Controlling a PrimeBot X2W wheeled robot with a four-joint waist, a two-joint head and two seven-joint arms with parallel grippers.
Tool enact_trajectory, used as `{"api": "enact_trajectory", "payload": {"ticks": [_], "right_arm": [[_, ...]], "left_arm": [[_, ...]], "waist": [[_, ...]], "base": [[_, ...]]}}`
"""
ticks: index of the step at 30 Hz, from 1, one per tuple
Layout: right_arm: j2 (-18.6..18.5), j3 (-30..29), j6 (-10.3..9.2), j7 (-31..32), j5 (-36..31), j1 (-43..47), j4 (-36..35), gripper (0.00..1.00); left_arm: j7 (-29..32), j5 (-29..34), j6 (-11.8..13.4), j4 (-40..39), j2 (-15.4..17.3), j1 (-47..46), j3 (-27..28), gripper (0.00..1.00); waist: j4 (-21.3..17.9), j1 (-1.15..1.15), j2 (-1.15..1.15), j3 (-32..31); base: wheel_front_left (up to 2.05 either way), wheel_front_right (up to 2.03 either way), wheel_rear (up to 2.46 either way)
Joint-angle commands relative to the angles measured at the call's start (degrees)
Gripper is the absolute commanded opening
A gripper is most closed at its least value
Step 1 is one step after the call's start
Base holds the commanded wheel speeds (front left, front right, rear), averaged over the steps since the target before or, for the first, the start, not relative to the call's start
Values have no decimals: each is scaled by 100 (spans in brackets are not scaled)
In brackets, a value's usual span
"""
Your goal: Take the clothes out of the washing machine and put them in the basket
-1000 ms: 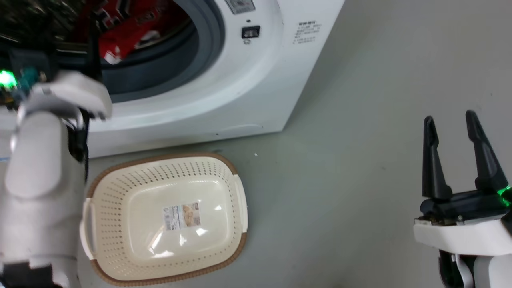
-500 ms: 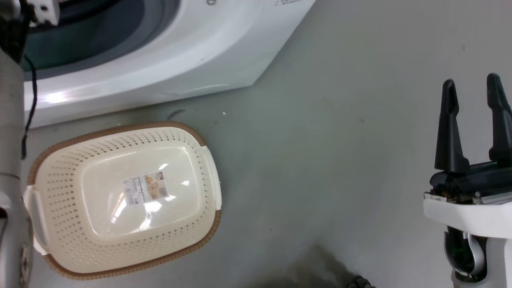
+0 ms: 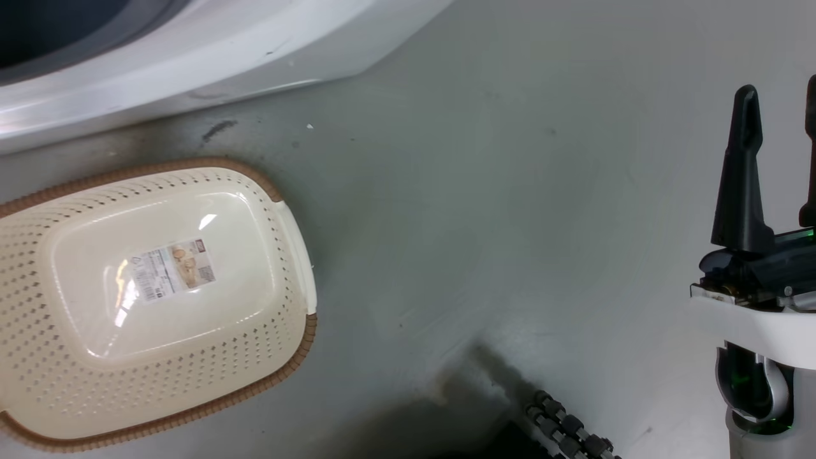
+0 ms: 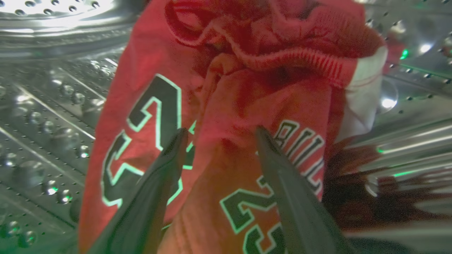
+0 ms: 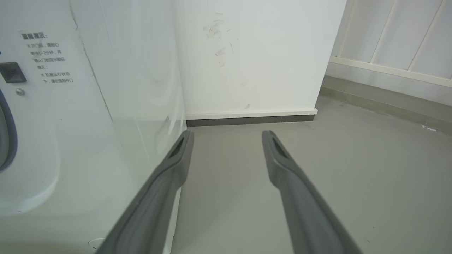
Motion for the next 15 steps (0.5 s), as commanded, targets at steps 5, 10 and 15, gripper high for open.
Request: {"api": "enact_trajectory", "payload": {"ticks": [5, 10, 15], "right_arm": [[3, 35, -2, -15, 119, -173, -96, 100], [4, 9, -2, -15, 235, -227, -184, 100], [3, 27, -2, -14, 313, -261, -228, 100]], "left_arm": [[931, -417, 3, 33, 186, -459, -367, 100], [1555, -645, 1, -21, 341, -828, -582, 100], [1840, -675, 33, 62, 443, -1027, -643, 100]], "waist": [[-181, -1, 0, 303], [-304, -1, 0, 521], [-376, -1, 0, 693]], "base": [[0, 0, 0], [0, 0, 0], [0, 0, 0]]}}
